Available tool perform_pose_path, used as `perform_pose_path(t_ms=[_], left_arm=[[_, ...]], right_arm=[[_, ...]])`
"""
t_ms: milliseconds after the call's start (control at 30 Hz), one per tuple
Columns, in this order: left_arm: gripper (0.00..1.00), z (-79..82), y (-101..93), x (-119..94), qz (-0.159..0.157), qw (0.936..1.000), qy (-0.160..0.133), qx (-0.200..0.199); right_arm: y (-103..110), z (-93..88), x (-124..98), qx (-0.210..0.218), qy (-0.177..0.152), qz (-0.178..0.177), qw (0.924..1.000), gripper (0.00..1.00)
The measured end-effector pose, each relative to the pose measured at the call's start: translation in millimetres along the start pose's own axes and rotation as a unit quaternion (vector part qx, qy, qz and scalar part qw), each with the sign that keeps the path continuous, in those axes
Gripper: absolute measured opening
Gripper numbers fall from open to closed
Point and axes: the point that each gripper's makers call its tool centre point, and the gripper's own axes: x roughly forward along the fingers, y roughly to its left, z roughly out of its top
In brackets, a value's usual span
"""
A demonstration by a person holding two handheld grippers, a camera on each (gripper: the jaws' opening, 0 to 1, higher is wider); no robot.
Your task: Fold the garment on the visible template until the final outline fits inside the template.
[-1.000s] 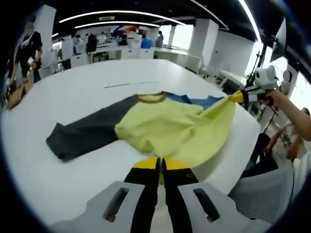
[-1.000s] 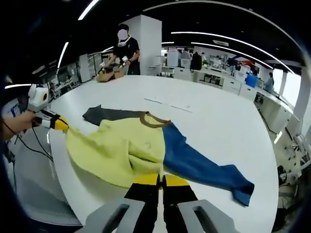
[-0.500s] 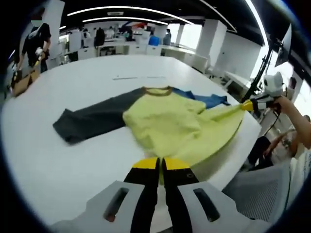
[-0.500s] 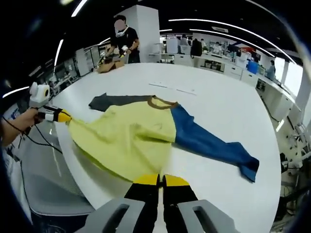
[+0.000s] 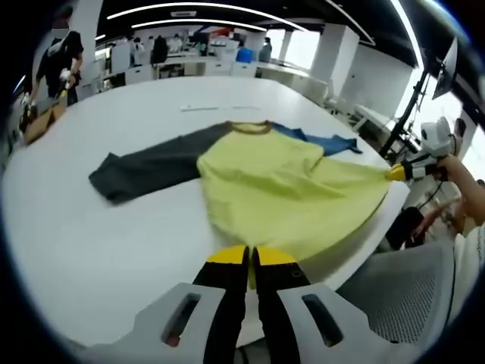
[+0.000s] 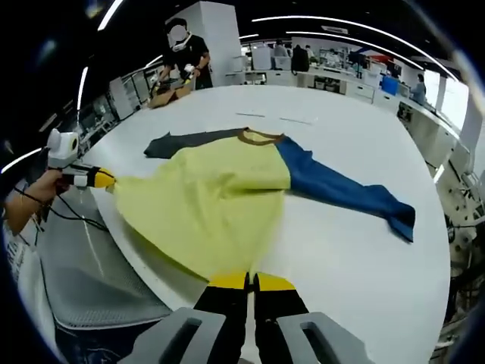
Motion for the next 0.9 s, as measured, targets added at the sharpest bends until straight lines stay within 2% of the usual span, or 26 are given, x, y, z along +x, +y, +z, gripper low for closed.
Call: perform_pose_path(t_ms=[100, 300, 433, 533, 633, 733, 800, 900], left_arm=[[0.0, -7.5, -0.1, -0.2, 0.001, 0.9998, 0.012, 0.015], [0.0, -21.9, -0.7, 2.8, -0.003, 0.9996, 0.028, 0.008], [0.0, -33.9, -0.1, 5.3, 0.001, 0.9989, 0.043, 0.021], [0.0, -43.4, 0.1, 6.8, -0.003, 0.9985, 0.054, 0.011], [0.0, -54.6, 0.3, 8.4, -0.006, 0.9979, 0.065, -0.001], [0.0, -62.7, -1.1, 8.9, -0.009, 0.997, 0.077, -0.001], [0.0, -72.6, 3.6, 7.7, 0.003, 0.995, 0.099, 0.009], [0.0, -77.8, 1.6, 9.9, -0.005, 0.9951, 0.098, -0.004]], right_arm=[[6.5, -13.9, 1.4, -0.002, 0.015, 0.002, 0.9999, 0.0], [13.7, -35.4, 4.3, 0.003, 0.041, -0.011, 0.9991, 0.0], [18.6, -48.8, 8.2, 0.01, 0.057, -0.016, 0.9982, 0.0], [20.1, -61.4, 12.0, 0.007, 0.072, -0.028, 0.997, 0.0], [19.7, -73.3, 16.3, -0.029, 0.089, -0.04, 0.9948, 0.0], [20.2, -82.6, 22.9, -0.033, 0.095, -0.045, 0.9939, 0.0], [13.3, -90.5, 24.0, -0.035, 0.108, -0.066, 0.9914, 0.0], [15.0, -95.5, 27.9, -0.022, 0.106, -0.063, 0.9921, 0.0]])
